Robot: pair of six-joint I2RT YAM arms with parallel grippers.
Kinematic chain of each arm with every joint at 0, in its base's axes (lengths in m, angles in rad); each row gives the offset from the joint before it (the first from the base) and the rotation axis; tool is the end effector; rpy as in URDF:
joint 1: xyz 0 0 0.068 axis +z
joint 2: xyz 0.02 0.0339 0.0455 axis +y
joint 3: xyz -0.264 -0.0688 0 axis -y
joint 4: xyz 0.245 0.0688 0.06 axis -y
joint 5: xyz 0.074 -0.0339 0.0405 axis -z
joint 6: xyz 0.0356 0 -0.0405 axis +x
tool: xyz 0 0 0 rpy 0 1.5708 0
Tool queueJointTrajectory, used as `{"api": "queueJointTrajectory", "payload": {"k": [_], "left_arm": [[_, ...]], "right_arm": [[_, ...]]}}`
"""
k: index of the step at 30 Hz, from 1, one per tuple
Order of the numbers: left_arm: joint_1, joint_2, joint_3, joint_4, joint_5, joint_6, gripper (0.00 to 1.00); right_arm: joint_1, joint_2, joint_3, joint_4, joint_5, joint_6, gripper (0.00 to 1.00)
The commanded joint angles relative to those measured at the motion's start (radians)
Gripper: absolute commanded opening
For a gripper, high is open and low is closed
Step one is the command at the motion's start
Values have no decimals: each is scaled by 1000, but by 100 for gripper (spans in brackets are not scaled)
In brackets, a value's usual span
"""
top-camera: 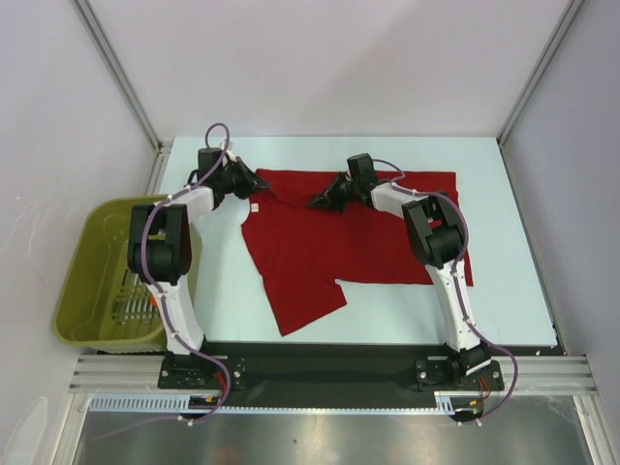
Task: Fold and stack the t-shirts
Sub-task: Fold the tshirt
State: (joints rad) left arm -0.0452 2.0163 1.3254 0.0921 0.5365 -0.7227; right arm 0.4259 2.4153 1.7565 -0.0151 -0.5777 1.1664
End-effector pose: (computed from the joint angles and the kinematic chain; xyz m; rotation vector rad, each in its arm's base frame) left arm 0.4459 -0.0384 0.1829 -0.4357 2.2110 -1.0097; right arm 0.4737 0.2362 0.1215 0.5812 2.5019 1.4028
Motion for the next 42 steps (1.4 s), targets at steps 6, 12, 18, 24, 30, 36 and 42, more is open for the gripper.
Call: {"api": "queueJointTrajectory", "payload": {"k": [6,12,18,24,30,36,42], "left_arm": [[4,-131,-98,-86,57,35,1],[2,-191,-184,-124,48,51,0],[-2,-226,-258,-127,53,34,0],[-7,-251,-301,-126,40,5,0],[-25,-272,-341,-126,36,-21,0],[-30,-286,-364,-158,16,-15,2],[-31,-332,-371,-216,-33,26,21]], "right_arm": [[11,-125,-89,-157,-155,-203,0],[-4,-160,-114,-201,-189,-307,0],[-27,-145,-75,-332,-218,-445,0],[-55,-93,-40,-398,-264,-530,0],[-65,-61,-11,-444,-313,-571,1],[-59,-39,14,-424,-336,-554,5],[-76,-42,27,-474,-333,-570,7]]}}
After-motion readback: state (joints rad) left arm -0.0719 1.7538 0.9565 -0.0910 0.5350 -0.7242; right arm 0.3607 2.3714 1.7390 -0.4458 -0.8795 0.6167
